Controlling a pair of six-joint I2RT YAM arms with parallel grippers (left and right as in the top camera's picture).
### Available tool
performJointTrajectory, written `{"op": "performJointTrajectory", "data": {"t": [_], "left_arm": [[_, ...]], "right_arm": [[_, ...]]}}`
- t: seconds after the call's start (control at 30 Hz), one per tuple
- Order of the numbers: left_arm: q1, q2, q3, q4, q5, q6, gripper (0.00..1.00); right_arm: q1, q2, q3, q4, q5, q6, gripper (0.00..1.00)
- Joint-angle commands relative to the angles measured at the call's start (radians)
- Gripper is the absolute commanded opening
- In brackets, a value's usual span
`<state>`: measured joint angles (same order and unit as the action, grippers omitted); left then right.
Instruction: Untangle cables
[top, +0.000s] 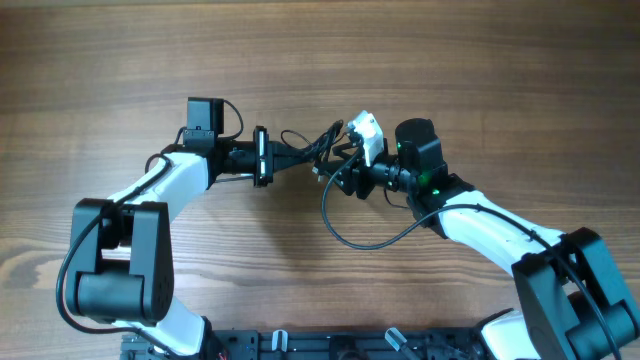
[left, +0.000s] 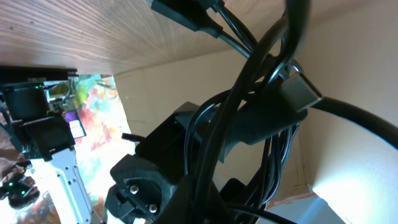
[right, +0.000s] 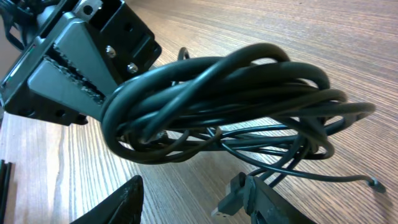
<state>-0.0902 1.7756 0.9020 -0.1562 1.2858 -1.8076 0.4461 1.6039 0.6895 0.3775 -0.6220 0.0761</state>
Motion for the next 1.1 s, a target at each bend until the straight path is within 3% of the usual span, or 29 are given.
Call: {"op": "performJointTrajectory", "data": {"t": [0.0, 0.6, 1.07], "left_arm": [[0.005, -0.016, 0.001, 0.000, 0.076, 0.023, 0.04], [0.003, -0.016, 0.001, 0.000, 0.146, 0.050, 0.04], [0.003, -0.016, 0.001, 0.000, 0.145, 0.055, 0.04]], "right_arm": [[0.010, -0.005, 0.009, -0.001, 0.023, -0.024, 0.56], [0.048, -0.004, 0.009, 0.103, 0.159, -0.026, 0.58], [0.046, -0.004, 0.009, 0.052, 0.117, -0.237, 0.60]]}}
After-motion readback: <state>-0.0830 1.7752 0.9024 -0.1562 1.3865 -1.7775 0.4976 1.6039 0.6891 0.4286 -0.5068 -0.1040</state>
